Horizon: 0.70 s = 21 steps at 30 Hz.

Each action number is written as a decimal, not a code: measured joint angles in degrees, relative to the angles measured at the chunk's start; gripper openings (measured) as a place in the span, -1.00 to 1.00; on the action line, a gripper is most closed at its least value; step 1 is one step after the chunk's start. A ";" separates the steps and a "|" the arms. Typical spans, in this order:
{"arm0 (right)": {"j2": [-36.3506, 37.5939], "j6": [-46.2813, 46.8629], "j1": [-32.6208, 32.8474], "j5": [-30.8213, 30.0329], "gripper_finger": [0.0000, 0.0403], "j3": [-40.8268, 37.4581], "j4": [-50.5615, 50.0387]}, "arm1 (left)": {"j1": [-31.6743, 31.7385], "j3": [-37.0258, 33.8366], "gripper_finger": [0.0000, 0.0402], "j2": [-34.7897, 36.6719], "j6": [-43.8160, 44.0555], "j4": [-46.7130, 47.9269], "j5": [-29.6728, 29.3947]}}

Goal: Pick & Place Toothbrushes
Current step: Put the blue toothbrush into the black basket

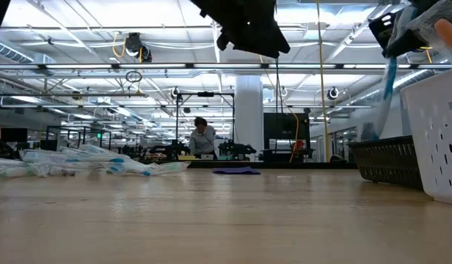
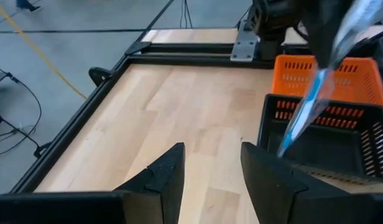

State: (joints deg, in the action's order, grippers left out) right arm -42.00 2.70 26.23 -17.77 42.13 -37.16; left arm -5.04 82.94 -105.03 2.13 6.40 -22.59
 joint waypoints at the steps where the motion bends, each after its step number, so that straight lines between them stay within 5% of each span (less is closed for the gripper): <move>1: -0.50 0.32 0.13 -0.03 -0.95 0.84 -1.31 | 0.10 0.00 -0.21 -0.02 0.01 0.05 0.00; 13: -3.90 6.36 0.12 0.07 -0.95 5.00 -15.29 | 0.57 0.00 -0.21 0.00 0.03 -0.09 0.00; 21: -5.79 7.78 0.00 1.34 -0.95 5.00 -16.07 | 0.57 0.00 -0.21 -0.02 0.00 -0.18 0.00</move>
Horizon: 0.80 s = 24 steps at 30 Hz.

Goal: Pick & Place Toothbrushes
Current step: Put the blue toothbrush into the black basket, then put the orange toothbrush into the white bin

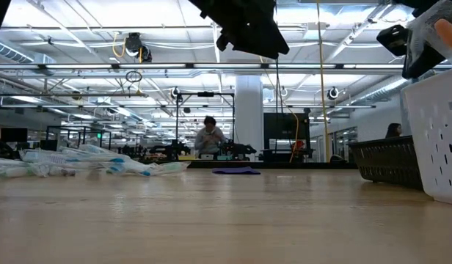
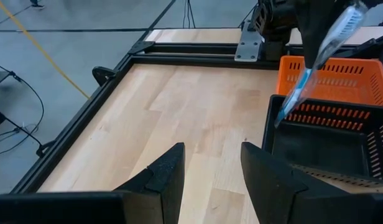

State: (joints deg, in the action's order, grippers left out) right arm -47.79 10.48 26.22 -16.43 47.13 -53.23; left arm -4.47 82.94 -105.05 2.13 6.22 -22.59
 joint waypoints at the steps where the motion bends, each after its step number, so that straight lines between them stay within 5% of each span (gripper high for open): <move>1: -0.39 0.00 -0.15 0.06 -0.95 0.00 -0.02 | 0.00 0.00 -0.21 0.01 0.06 0.00 0.00; 24: -2.47 1.96 -0.97 7.78 -0.31 -1.39 3.53 | 0.00 0.00 -0.21 -0.01 0.69 1.86 0.01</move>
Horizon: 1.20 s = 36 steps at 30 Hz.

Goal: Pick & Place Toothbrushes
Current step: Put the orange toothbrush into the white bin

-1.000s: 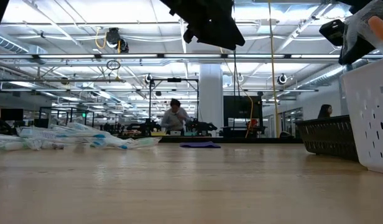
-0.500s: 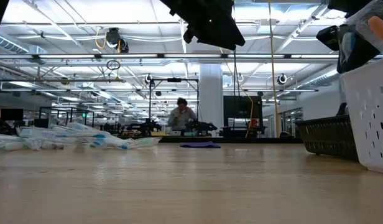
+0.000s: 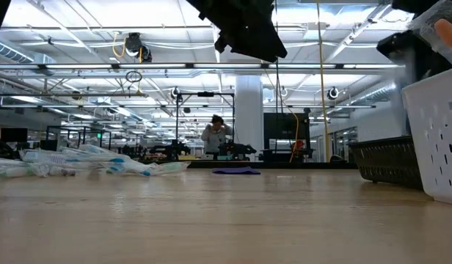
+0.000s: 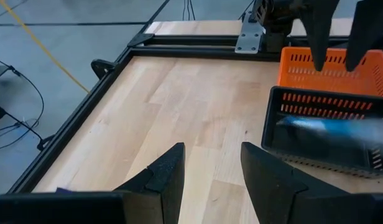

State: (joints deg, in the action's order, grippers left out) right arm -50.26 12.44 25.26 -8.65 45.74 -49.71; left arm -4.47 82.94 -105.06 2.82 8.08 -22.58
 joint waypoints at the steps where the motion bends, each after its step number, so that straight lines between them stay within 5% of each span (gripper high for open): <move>1: -0.03 -0.01 0.02 0.32 -0.30 -0.60 0.12 | 0.00 0.00 -0.21 0.00 0.26 0.05 -0.01; 11: 0.16 -2.74 0.00 -0.19 -0.37 -2.69 5.94 | 0.00 0.00 -0.21 0.00 0.51 0.98 -0.34; 14: 0.26 -4.60 -0.04 -0.23 -0.38 -2.69 8.94 | 0.06 0.00 -0.21 0.00 2.80 3.73 -4.71; 23: 0.22 -8.75 -0.05 -2.12 -0.38 -2.67 14.72 | 6.83 -0.02 -0.21 0.55 14.20 30.19 -8.80; 28: 0.22 -10.17 -0.04 -2.06 -0.38 -2.67 17.80 | 14.34 -0.08 -0.21 0.53 15.13 39.25 -2.76; 36: 0.22 -10.15 -0.04 -2.02 -0.38 -2.67 18.70 | 26.66 -5.00 -0.21 0.52 7.95 41.37 10.22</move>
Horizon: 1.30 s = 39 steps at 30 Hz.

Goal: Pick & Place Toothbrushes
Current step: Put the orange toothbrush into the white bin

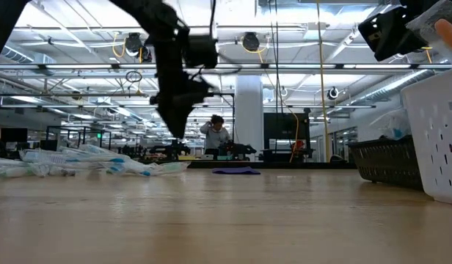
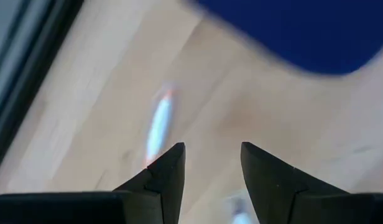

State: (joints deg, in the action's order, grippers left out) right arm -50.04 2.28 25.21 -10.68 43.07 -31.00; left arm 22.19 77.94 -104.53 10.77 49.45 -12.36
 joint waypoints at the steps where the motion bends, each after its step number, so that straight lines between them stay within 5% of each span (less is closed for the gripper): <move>1: 0.00 -0.01 0.00 0.00 -0.38 0.00 0.00 | 1.38 -0.92 -0.21 0.00 -0.17 0.09 0.63; 7: 0.00 -0.32 0.00 0.00 -0.38 0.00 1.10 | 7.22 -6.09 -0.21 -0.02 -3.60 0.05 5.36; 26: 0.00 -3.08 0.00 0.00 -0.40 0.00 4.66 | 11.67 -16.25 -0.22 0.09 -8.63 -6.49 4.26; 35: -0.02 -3.02 0.00 0.00 -0.40 0.00 4.66 | 11.81 -16.51 -0.93 0.09 -9.62 -6.73 7.02; 39: -0.02 -3.02 0.00 0.00 -0.40 0.00 4.66 | 11.81 -16.53 -0.94 0.14 -8.73 -7.62 6.83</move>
State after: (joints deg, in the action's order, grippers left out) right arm -50.06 -0.73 25.21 -10.68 43.07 -26.35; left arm 34.00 61.41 -104.39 2.04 41.82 -5.53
